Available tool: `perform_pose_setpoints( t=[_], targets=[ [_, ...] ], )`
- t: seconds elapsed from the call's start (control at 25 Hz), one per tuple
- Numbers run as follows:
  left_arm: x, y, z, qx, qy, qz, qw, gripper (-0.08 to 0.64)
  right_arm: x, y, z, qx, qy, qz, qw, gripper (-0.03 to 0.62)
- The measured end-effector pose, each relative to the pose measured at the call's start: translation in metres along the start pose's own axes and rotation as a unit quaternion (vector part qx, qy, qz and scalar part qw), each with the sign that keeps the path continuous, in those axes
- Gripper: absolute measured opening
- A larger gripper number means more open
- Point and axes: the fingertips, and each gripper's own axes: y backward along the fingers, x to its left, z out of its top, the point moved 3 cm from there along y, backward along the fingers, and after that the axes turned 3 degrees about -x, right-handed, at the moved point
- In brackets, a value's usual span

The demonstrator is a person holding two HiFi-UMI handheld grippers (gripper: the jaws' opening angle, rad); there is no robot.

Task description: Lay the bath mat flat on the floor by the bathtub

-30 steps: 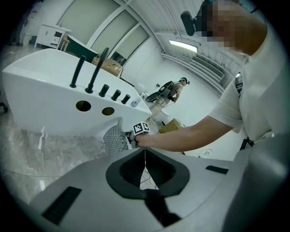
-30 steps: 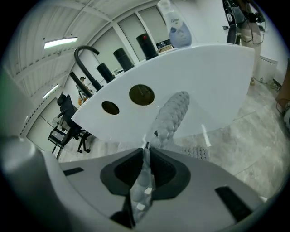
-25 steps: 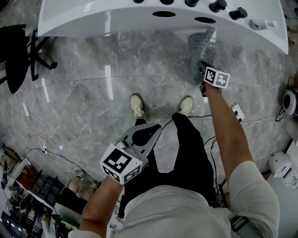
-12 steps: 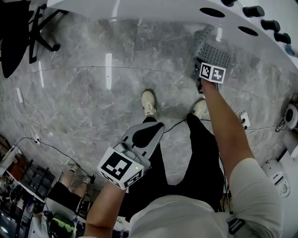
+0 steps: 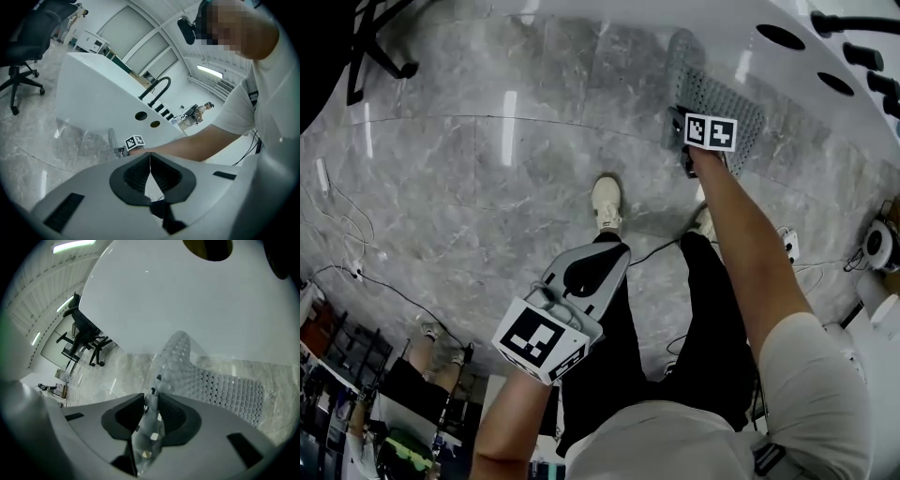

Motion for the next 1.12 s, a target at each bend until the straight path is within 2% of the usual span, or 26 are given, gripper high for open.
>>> perform_pose_setpoints(
  t=[0.08, 0.16, 0.52, 0.84, 1.12],
  targets=[
    [0.011, 0.005, -0.003, 0.000, 0.003, 0.002, 1.0000, 0.018, 0.009, -0.013, -0.002, 0.007, 0.002, -0.003, 1.000, 0.122],
    [0.020, 0.008, -0.006, -0.001, 0.007, 0.004, 1.0000, 0.018, 0.017, -0.023, -0.002, 0.006, 0.002, -0.001, 1.000, 0.062],
    [0.025, 0.014, -0.009, -0.001, -0.001, 0.000, 1.0000, 0.018, 0.054, -0.019, -0.021, 0.014, 0.010, 0.020, 1.000, 0.054],
    [0.001, 0.013, 0.000, 0.000, -0.028, -0.016, 0.9995, 0.018, 0.054, 0.029, -0.034, 0.011, 0.006, 0.015, 1.000, 0.043],
    [-0.045, 0.011, 0.009, 0.002, -0.057, -0.031, 0.9979, 0.018, 0.056, 0.099, -0.033, -0.004, 0.016, 0.012, 1.000, 0.024]
  ],
)
